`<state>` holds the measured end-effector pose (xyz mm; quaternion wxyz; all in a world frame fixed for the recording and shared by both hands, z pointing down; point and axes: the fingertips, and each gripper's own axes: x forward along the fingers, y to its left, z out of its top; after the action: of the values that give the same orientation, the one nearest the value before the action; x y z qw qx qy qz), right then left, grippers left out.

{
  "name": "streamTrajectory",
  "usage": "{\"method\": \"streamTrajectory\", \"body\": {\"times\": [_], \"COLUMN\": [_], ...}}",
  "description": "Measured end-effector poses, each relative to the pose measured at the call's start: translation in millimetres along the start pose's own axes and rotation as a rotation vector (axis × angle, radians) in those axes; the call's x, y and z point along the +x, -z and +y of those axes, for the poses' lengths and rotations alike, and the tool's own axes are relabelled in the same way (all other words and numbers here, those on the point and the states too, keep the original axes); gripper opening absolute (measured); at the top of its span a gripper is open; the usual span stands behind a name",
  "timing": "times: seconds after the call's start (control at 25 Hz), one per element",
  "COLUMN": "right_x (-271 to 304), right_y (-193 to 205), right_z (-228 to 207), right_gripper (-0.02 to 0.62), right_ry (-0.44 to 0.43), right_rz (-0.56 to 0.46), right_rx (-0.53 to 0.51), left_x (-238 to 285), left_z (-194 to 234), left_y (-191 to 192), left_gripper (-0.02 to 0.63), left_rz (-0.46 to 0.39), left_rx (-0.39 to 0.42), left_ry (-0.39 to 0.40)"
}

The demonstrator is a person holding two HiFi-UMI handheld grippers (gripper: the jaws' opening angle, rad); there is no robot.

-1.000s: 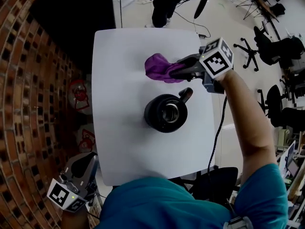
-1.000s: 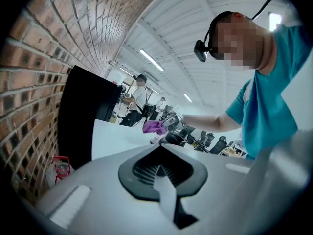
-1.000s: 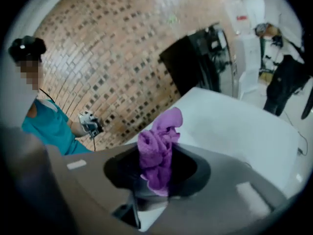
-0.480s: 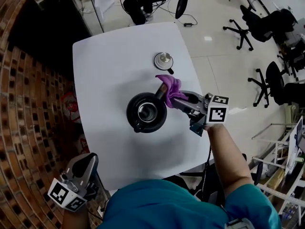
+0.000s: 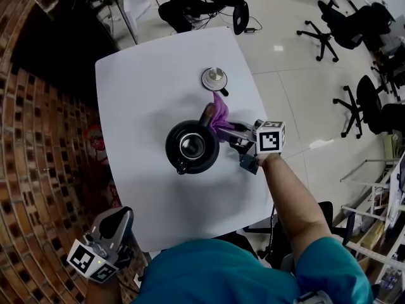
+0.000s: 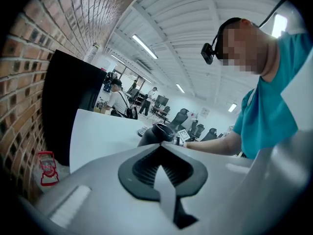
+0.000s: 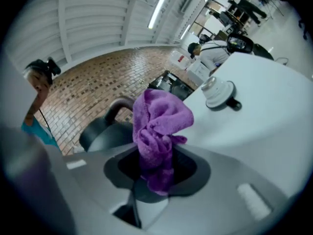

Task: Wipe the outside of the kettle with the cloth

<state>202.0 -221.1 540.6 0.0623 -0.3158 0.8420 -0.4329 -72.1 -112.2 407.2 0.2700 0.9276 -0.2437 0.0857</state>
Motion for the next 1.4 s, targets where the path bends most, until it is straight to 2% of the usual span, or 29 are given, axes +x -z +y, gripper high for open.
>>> {"method": "streamTrajectory", "body": {"times": [0.12,0.28,0.36,0.44,0.56,0.64,0.76,0.88,1.2,1.4], "right_x": [2,-2,-16,-34,-43,-29,0,7,-13,-16], "right_y": [15,28,16,-20,-75,-92,-86,-84,-97,-75], "right_z": [-15,-25,-14,19,90,124,131,116,67,35], "right_gripper": [0.120,0.120,0.120,0.120,0.120,0.120,0.120,0.121,0.121,0.121], "right_ry": [0.128,0.338,0.380,0.372,0.306,0.263,0.252,0.245,0.223,0.245], "right_rz": [0.073,0.281,0.294,0.194,0.059,0.061,0.174,0.180,-0.017,-0.037], "right_rx": [-0.098,-0.370,-0.437,-0.466,-0.563,-0.662,-0.794,-0.748,-0.418,-0.325], "left_x": [-3,-4,-5,-7,-13,-16,-17,-20,-34,-35], "left_z": [1,0,-3,-6,-7,-7,-8,-10,-7,-8], "left_y": [2,4,3,-1,-7,-9,-9,-8,-4,-4], "left_gripper": [0.000,0.000,0.000,0.000,0.000,0.000,0.000,0.000,0.000,0.000], "left_rz": [-0.002,-0.009,-0.018,-0.028,-0.048,-0.060,-0.066,-0.075,-0.078,-0.077], "left_rx": [-0.002,-0.004,-0.007,-0.005,-0.006,-0.006,-0.001,-0.003,-0.012,-0.004], "left_ry": [-0.003,-0.002,0.004,0.011,0.015,0.018,0.019,0.017,-0.002,0.000]}}
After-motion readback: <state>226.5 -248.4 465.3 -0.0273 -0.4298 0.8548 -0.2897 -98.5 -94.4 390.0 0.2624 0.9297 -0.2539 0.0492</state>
